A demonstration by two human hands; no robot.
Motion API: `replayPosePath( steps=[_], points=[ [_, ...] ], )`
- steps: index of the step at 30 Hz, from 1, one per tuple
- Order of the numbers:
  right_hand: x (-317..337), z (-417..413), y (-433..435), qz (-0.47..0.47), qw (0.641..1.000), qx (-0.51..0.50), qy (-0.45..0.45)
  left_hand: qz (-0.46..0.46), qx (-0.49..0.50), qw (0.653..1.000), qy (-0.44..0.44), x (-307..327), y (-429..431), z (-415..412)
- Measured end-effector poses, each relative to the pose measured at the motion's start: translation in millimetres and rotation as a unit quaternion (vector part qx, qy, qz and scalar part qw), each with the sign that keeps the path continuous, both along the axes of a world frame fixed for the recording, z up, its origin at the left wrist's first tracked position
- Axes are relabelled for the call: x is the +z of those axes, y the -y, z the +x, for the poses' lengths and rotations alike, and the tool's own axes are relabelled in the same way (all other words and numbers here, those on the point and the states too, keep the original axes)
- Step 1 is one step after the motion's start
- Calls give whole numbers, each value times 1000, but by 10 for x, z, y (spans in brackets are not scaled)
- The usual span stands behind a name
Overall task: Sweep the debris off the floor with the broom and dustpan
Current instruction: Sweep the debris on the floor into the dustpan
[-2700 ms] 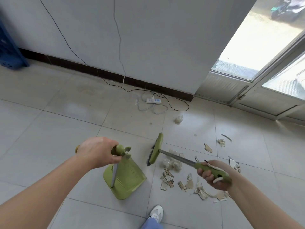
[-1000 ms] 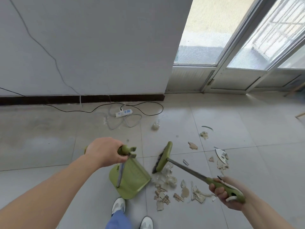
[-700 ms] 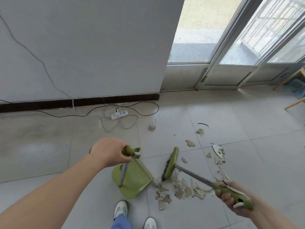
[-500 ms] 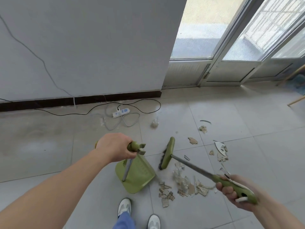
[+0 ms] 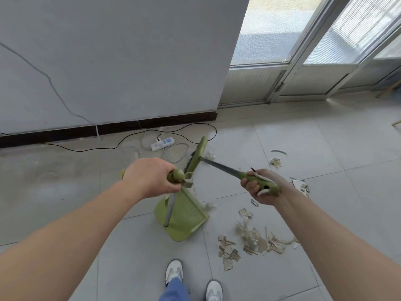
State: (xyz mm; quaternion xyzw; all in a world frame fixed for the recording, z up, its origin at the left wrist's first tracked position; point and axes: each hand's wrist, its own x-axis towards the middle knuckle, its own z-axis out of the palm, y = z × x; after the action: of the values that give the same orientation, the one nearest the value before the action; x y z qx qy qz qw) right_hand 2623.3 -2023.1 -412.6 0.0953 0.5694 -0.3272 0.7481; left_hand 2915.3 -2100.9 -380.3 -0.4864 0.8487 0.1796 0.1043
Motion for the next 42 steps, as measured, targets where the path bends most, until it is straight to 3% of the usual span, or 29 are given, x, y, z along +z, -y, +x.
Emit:
replayPosePath(
  steps=[9,31,42],
  points=[
    [-193,-76,236,16,995,-98,19,-9,-18,1000,2,-93,259,-36],
    [212,-376,-1897,107,973,-204,2,10,-113,993,9,34,-66,-449],
    [328,-504,-2192,119,963,-242,-25,21,-132,991,-13,180,-96,-648]
  ],
)
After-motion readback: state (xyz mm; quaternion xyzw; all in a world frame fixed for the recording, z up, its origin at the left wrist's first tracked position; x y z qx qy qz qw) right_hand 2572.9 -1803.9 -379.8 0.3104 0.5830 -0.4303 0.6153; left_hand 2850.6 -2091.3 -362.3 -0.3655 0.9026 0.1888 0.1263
